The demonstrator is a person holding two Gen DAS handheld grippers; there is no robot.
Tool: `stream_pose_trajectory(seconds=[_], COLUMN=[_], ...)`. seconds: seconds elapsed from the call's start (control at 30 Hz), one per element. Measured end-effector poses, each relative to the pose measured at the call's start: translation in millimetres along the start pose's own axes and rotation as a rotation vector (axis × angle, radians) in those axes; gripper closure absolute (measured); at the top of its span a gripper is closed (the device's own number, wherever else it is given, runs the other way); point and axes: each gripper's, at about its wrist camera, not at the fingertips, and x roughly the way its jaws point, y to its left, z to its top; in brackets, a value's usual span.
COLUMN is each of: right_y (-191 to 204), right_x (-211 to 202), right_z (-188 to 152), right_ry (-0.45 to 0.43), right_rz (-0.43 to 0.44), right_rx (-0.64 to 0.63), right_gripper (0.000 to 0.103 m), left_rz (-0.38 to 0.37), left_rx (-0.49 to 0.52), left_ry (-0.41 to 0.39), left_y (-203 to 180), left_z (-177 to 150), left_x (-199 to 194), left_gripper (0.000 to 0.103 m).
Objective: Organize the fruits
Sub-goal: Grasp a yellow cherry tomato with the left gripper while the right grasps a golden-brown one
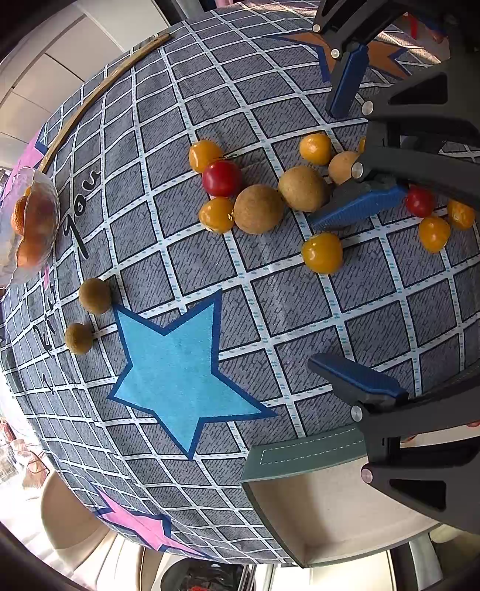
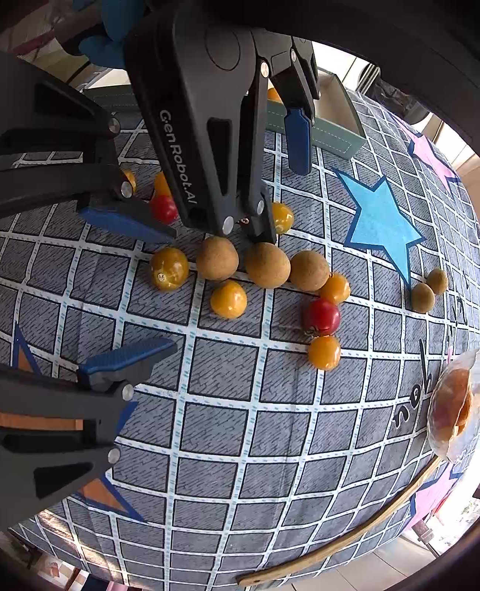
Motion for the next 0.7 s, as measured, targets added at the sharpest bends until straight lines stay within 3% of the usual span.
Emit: stream_pose_trajectory(seconds=[0.2, 0.23, 0.3, 0.7], right_y=[2.9, 3.2, 0.4, -20.2], right_x=[4.9, 6.5, 11.7, -4.3], right_z=[10.6, 13.7, 24.9, 12.7], right_ry=[0.011, 0.018, 0.029, 0.029], right_rz=[0.023, 0.042, 0.064, 0.089], right_rx=[0.003, 0.011, 0.033, 0.151], right_gripper=[0.072, 0.077, 0.078, 0.078], left_rz=[-0.047, -0.047, -0.054, -0.087], left_rx=[-0.020, -0.015, 0.002, -0.052], left_ry=[0.009, 0.004, -0.001, -0.044], left_y=[-7.0, -9.4, -14.1, 4.9], left_z=[11.9, 10.5, 8.6, -32.7], left_x=[0.4, 0.2, -2.5, -41.5], left_gripper=[0.054, 0.065, 0.081, 0.081])
